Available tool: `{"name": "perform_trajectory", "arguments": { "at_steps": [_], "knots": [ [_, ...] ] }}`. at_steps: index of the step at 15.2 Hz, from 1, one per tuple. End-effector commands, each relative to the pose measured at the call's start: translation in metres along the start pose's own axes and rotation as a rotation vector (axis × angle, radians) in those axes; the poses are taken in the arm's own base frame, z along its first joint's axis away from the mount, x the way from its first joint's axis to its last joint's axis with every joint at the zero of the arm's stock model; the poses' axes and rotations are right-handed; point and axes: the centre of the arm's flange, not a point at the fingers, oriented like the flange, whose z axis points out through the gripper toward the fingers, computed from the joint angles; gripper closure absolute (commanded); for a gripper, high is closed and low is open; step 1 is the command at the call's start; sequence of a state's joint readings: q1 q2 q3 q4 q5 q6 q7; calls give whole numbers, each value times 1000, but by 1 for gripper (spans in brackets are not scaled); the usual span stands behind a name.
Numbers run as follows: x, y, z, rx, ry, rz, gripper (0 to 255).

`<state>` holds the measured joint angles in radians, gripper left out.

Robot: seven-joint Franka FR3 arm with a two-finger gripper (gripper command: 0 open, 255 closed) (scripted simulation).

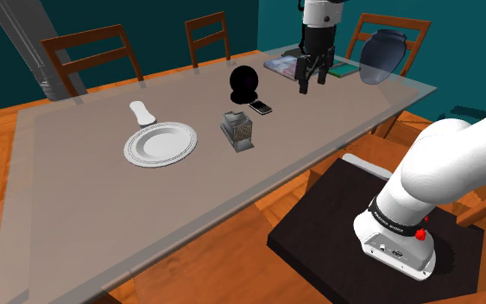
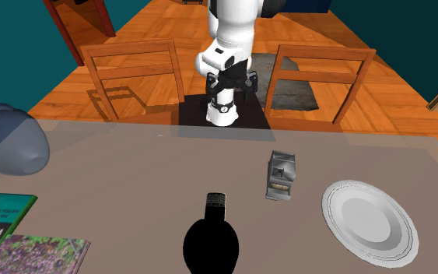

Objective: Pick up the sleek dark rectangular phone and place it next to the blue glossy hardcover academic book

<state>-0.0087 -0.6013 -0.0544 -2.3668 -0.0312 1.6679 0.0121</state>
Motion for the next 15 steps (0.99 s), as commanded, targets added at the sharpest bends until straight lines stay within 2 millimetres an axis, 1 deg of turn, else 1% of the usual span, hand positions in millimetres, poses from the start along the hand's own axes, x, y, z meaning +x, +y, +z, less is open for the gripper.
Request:
{"name": "perform_trajectory", "arguments": {
  "at_steps": [1, 15],
  "knots": [
    [22, 5, 12, 5, 8, -1, 0],
    [179, 52, 90, 38, 47, -12, 0]
  ]
}}
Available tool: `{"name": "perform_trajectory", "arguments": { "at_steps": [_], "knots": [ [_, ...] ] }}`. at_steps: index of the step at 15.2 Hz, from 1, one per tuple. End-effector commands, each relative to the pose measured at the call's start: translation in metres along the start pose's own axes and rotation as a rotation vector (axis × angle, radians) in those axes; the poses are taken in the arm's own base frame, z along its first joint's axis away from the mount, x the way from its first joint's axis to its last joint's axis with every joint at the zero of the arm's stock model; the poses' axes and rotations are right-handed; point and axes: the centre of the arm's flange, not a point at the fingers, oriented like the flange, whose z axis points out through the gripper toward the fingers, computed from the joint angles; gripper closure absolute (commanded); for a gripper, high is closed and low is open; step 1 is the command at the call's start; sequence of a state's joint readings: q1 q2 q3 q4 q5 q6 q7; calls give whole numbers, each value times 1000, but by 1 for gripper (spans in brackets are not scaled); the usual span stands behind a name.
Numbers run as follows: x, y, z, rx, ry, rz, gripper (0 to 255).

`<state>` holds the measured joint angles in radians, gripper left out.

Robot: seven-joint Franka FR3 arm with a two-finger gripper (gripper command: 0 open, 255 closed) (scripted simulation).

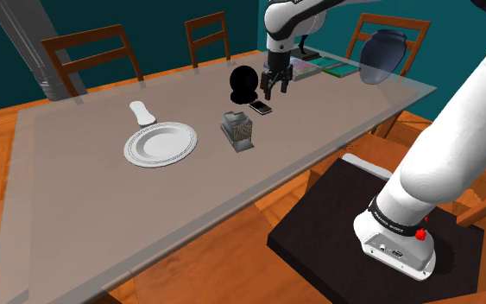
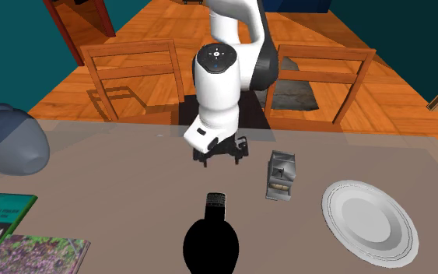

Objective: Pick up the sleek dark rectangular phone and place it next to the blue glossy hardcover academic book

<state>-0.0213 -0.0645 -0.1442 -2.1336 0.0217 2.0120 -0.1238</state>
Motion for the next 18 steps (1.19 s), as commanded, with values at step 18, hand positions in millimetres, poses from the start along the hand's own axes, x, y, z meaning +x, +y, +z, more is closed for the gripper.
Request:
{"name": "perform_trajectory", "arguments": {
  "at_steps": [18],
  "knots": [
    [106, 33, 93, 22, 27, -8, 0]
  ]
}}
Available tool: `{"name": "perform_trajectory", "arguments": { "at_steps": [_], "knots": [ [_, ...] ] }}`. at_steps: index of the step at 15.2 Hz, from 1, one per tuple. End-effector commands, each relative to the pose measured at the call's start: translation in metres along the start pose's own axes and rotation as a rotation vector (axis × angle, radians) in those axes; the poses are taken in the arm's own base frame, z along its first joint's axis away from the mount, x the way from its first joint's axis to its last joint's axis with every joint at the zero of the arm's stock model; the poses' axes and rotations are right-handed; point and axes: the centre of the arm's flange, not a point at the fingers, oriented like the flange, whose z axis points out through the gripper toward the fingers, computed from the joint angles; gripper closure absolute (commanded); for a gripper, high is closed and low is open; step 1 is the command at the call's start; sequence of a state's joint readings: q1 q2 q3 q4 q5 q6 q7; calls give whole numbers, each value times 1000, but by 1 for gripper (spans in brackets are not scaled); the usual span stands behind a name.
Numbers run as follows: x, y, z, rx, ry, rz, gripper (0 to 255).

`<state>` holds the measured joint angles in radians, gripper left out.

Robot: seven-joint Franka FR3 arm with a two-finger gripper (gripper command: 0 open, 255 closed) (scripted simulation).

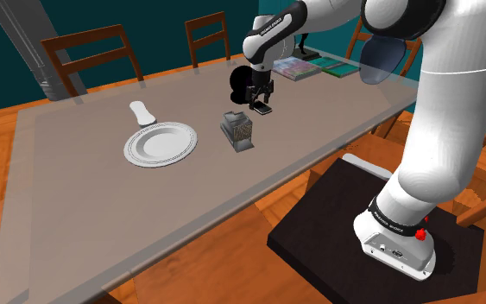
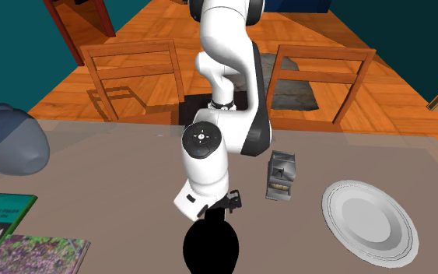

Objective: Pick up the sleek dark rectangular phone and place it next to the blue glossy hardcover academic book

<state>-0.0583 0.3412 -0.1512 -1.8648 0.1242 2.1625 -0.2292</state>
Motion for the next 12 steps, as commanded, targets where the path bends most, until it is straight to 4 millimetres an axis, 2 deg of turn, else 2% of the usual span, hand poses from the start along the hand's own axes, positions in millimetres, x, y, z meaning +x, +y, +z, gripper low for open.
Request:
{"name": "perform_trajectory", "arguments": {
  "at_steps": [1, 6, 7, 12],
  "knots": [
    [0, 0, 3, 0, 1, 0, 0],
    [0, 0, 3, 0, 1, 0, 0],
    [0, 0, 3, 0, 1, 0, 255],
    [0, 1, 3, 0, 1, 0, 255]
  ]
}}
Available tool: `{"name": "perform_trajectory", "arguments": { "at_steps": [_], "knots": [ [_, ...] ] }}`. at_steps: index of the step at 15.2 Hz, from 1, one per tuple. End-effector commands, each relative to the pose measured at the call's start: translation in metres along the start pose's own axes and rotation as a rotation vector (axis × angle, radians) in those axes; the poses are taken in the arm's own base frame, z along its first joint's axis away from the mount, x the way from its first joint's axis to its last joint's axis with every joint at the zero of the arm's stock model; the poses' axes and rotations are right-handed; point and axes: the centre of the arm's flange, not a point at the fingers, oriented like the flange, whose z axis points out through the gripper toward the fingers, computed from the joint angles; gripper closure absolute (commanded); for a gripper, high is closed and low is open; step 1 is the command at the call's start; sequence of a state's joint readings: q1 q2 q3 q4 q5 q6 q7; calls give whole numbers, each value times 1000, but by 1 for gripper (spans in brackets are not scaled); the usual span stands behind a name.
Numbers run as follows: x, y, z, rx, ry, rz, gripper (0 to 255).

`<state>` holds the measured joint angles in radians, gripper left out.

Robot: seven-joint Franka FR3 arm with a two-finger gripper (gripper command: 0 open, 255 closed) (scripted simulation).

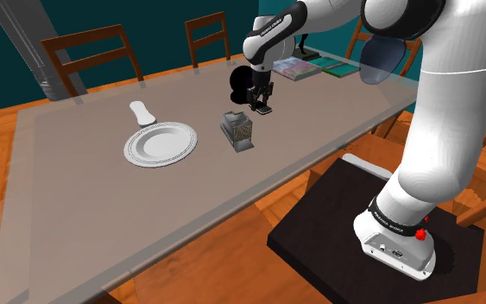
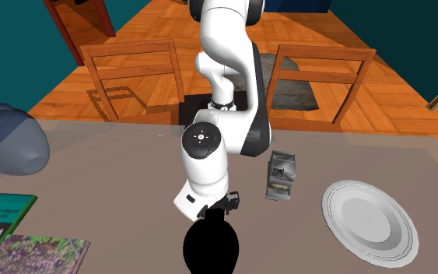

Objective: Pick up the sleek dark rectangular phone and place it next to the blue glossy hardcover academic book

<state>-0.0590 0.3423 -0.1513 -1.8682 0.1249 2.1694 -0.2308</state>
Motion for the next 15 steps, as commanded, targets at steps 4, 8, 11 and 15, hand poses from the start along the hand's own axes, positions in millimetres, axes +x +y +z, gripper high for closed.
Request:
{"name": "perform_trajectory", "arguments": {
  "at_steps": [4, 8, 11, 15],
  "knots": [
    [0, 0, 1, 0, -2, 0, 255],
    [-1, -2, -20, 0, -2, 0, 255],
    [-1, -3, -36, 0, -2, 0, 255],
    [-2, -4, -57, 0, -2, 0, 255]
  ]
}}
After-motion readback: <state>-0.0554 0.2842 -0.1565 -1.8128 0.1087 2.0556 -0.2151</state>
